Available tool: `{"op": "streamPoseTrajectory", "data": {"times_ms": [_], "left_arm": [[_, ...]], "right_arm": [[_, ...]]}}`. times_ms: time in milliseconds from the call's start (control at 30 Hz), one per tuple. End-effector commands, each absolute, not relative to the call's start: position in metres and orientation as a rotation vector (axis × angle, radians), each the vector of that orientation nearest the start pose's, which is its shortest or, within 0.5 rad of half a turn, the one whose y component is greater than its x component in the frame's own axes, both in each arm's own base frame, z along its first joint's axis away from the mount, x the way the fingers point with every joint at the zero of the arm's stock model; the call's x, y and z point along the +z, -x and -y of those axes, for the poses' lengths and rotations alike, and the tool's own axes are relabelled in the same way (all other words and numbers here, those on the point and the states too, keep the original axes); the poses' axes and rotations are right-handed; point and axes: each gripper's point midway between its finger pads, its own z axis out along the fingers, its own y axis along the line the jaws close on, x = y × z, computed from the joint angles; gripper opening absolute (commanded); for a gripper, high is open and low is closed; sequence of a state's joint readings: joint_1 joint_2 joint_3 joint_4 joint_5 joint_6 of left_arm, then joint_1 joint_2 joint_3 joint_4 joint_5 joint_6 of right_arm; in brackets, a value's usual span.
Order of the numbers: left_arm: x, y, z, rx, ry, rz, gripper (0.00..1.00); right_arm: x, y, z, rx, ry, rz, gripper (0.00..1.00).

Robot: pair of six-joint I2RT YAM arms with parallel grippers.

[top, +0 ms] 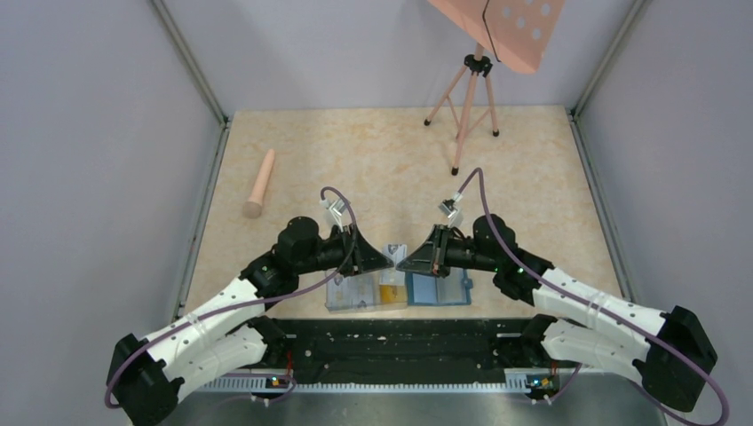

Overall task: Put the credit cards into the card holder
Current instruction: Insert the credit card into the card holder.

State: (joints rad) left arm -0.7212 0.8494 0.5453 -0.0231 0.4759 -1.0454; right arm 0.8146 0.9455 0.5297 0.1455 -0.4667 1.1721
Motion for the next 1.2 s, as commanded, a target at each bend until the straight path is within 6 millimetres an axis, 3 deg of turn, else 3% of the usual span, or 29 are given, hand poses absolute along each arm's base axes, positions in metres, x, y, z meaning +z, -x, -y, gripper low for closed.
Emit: {"op": "streamPoseTrajectory", "data": {"times_ms": [0, 167, 333, 500, 567, 633, 767, 867, 1067, 1167], "left_arm": [[0.226, -0.144, 0.283, -1.608, -0.087, -2.152, 0.39], [0.239, -0.139, 0.286, -1.668, -0.142, -2.102, 0.25], [0.241, -0.139, 0.286, -1.669, -0.140, -2.098, 0.00], [0.238, -0.142, 0.286, -1.663, -0.127, -2.103, 0.00], [0.235, -0.143, 0.286, -1.649, -0.112, -2.112, 0.00], [0.231, -0.148, 0.284, -1.616, -0.074, -2.120, 0.00], [0.222, -0.160, 0.278, -1.534, 0.021, -2.134, 0.00], [0.219, -0.166, 0.279, -1.521, 0.050, -2.136, 0.00], [0.202, -0.172, 0.302, -1.566, 0.024, -2.207, 0.00], [0.188, -0.178, 0.319, -1.577, 0.040, -2.234, 0.00]], "right_arm": [[0.223, -0.138, -0.303, 1.716, 0.008, -2.168, 0.00], [0.219, -0.142, -0.302, 1.713, -0.002, -2.174, 0.00], [0.215, -0.143, -0.305, 1.723, 0.011, -2.188, 0.00], [0.207, -0.143, -0.305, 1.709, 0.020, -2.208, 0.01], [0.206, -0.145, -0.303, 1.692, 0.014, -2.206, 0.09], [0.199, -0.148, -0.297, 1.654, -0.015, -2.225, 0.25], [0.168, -0.155, -0.273, 1.421, -0.111, -2.351, 0.55], [0.145, -0.157, -0.246, 1.192, -0.172, -2.444, 0.67], [0.107, -0.153, -0.195, 0.796, -0.257, -2.586, 0.67], [0.088, -0.147, -0.179, 0.683, -0.291, -2.653, 0.66]]}}
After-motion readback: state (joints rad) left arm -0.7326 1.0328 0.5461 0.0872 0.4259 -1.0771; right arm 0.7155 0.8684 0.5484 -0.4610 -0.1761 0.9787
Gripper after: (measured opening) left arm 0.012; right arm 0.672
